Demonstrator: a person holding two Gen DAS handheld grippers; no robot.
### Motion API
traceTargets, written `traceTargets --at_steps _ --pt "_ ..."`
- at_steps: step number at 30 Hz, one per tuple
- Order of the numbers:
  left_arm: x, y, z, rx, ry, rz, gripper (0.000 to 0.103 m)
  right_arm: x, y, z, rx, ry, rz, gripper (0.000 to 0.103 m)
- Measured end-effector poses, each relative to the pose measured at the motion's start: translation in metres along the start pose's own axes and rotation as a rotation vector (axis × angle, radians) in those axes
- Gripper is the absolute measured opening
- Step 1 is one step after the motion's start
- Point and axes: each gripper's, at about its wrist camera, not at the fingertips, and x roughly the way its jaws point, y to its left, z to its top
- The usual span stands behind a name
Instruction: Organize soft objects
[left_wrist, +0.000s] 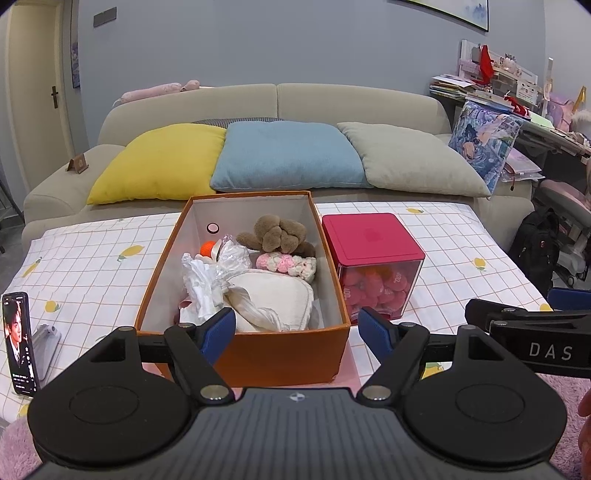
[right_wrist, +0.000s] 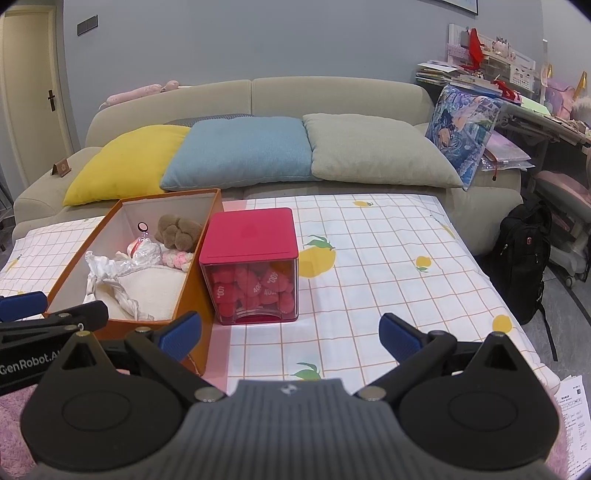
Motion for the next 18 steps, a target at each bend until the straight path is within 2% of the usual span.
traceTargets --at_steps 18 --pt "-0.0002 -0.0002 -0.0002 0.0 0.002 0.0 0.089 0.0007 0.0013 -0.0017 -0.004 0.002 0.002 0.1"
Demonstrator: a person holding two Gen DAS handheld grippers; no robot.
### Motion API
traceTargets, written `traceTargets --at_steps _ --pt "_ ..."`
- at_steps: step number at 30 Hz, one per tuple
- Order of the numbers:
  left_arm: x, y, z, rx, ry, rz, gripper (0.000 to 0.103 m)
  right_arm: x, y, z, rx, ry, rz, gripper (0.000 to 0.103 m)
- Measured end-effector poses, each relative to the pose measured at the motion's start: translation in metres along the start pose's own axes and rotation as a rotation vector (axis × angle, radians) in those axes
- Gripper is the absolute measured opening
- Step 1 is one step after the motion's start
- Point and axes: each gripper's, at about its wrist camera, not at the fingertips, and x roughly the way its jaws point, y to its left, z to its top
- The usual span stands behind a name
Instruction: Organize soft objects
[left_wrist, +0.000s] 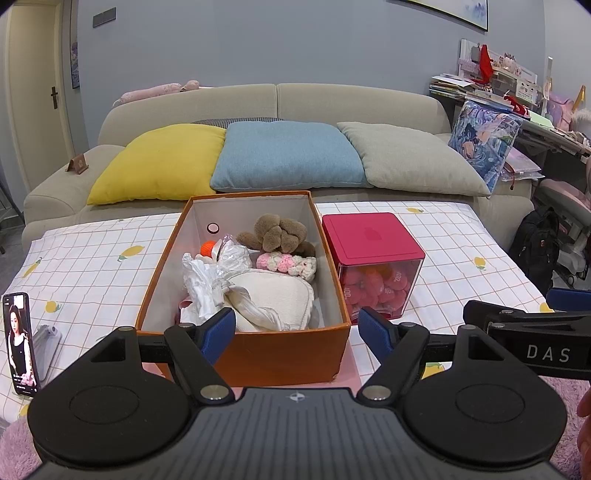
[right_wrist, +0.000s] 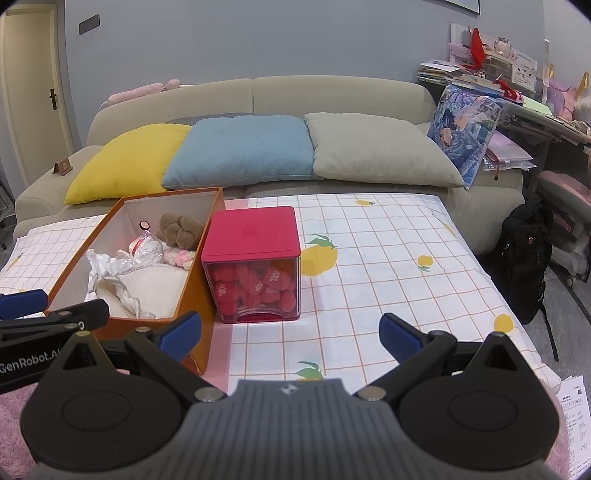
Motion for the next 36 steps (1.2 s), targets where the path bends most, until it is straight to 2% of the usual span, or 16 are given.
traceTargets --at_steps 36 --pt "0.0004 -0.0005 -0.0041 0.006 0.008 -0.002 0.088 0.0016 0.0015 -0.0025 -0.006 0.007 0.003 0.1"
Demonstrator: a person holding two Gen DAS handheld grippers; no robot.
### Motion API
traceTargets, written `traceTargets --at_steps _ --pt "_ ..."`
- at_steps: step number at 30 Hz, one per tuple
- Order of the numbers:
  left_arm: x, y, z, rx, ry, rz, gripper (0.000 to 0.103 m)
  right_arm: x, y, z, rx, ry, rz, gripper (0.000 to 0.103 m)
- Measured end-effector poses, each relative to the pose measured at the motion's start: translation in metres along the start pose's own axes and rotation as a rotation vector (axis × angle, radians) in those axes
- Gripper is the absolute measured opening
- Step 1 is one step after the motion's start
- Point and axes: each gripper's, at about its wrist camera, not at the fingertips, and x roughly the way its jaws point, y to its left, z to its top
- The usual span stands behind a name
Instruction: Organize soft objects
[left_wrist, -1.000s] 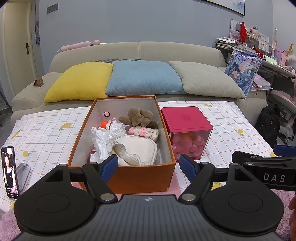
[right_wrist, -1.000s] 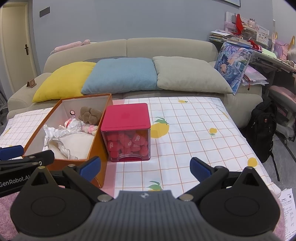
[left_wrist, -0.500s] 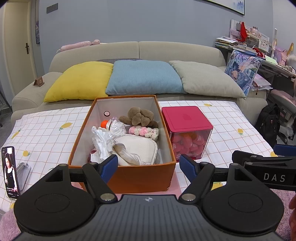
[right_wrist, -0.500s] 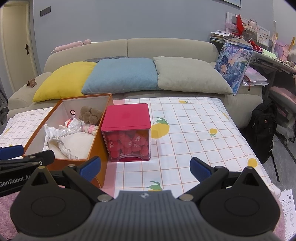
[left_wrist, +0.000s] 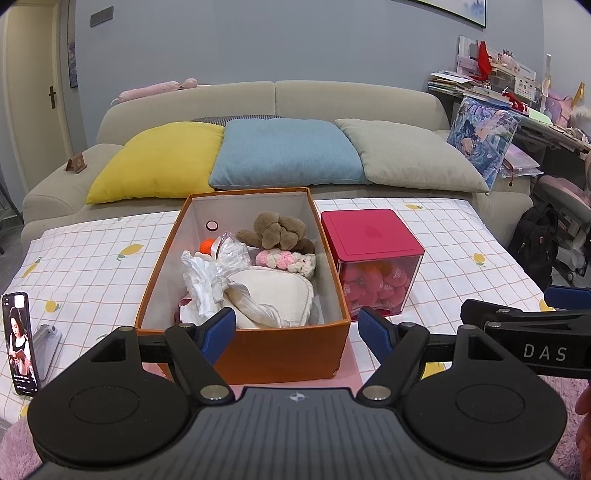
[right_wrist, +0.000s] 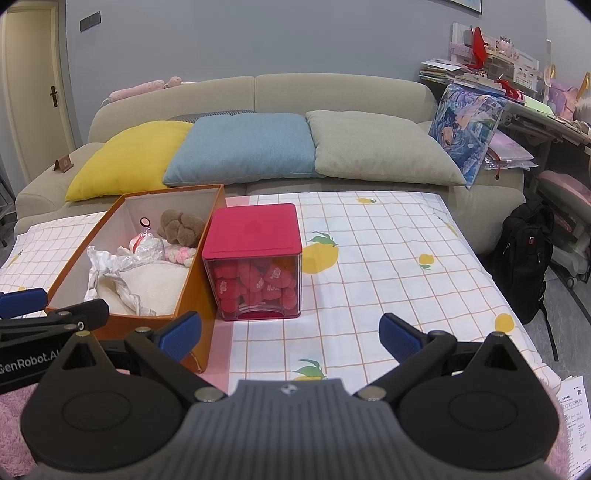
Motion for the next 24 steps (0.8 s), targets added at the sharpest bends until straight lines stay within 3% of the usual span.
traceTargets --at_steps 24 --pt "-0.0008 0.0019 0.0007 -0.008 0.005 -0.012 0.086 0.002 -0.0002 0.0004 -0.009 0.013 0.003 0.1"
